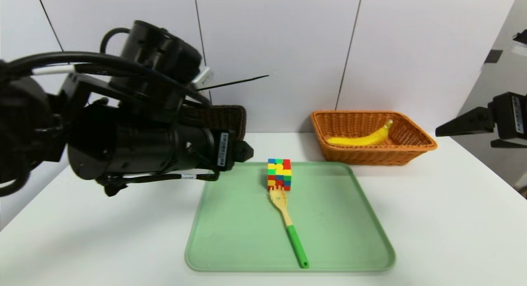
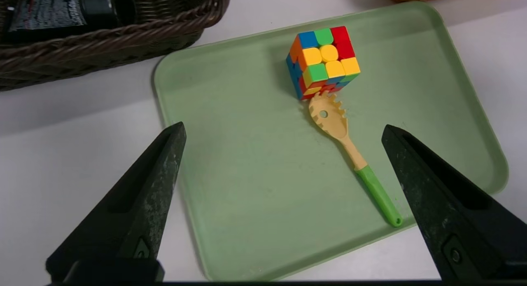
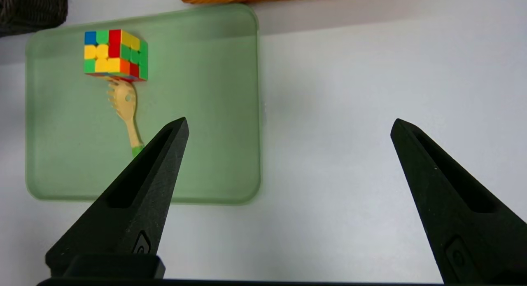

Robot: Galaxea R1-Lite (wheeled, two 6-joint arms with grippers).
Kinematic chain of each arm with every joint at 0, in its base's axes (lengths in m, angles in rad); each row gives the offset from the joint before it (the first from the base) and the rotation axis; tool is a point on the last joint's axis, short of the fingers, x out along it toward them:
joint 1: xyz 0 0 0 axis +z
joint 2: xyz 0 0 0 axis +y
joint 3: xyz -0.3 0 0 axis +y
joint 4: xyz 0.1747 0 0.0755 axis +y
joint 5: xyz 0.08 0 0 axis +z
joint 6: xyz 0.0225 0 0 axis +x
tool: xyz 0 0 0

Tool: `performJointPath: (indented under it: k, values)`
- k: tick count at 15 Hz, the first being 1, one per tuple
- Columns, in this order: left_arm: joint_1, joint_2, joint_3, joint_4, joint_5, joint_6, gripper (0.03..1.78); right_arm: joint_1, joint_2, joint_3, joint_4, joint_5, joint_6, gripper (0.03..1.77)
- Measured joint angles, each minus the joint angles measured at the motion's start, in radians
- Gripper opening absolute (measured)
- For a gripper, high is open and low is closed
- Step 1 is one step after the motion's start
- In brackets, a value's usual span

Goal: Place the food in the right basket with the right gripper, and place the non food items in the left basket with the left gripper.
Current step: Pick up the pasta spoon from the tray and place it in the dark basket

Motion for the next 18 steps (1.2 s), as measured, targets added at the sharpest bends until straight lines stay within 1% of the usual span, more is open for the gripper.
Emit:
performJointPath:
  k: [2, 6, 8, 9, 10, 12, 15, 18]
  values:
    - [-0.041, 0.073, -0.138, 0.129, 0.013, -0.067, 1.69, -0.001, -0.023, 0.030, -0.001, -0.009, 0.003, 1.69]
    - [-0.113, 0.241, -0.479, 0.470, 0.010, -0.253, 1.69, -0.003, -0.042, 0.069, -0.001, -0.009, 0.008, 1.69]
    - [-0.152, 0.329, -0.564, 0.600, 0.003, -0.331, 1.69, -0.003, -0.051, 0.093, 0.000, -0.009, 0.011, 1.69]
    - [-0.169, 0.360, -0.580, 0.628, 0.000, -0.357, 1.69, -0.004, -0.055, 0.104, 0.000, -0.008, 0.013, 1.69]
    - [-0.183, 0.389, -0.590, 0.633, -0.001, -0.370, 1.69, -0.005, -0.061, 0.116, -0.001, -0.008, 0.013, 1.69]
    - [-0.200, 0.431, -0.598, 0.631, -0.001, -0.381, 1.69, -0.011, -0.072, 0.144, 0.000, -0.009, 0.014, 1.69]
    - [-0.213, 0.468, -0.601, 0.630, 0.003, -0.424, 1.69, -0.017, -0.090, 0.181, 0.001, -0.009, 0.013, 1.69]
    - [-0.222, 0.486, -0.601, 0.630, 0.015, -0.500, 1.69, -0.022, -0.106, 0.211, 0.000, -0.007, 0.014, 1.69]
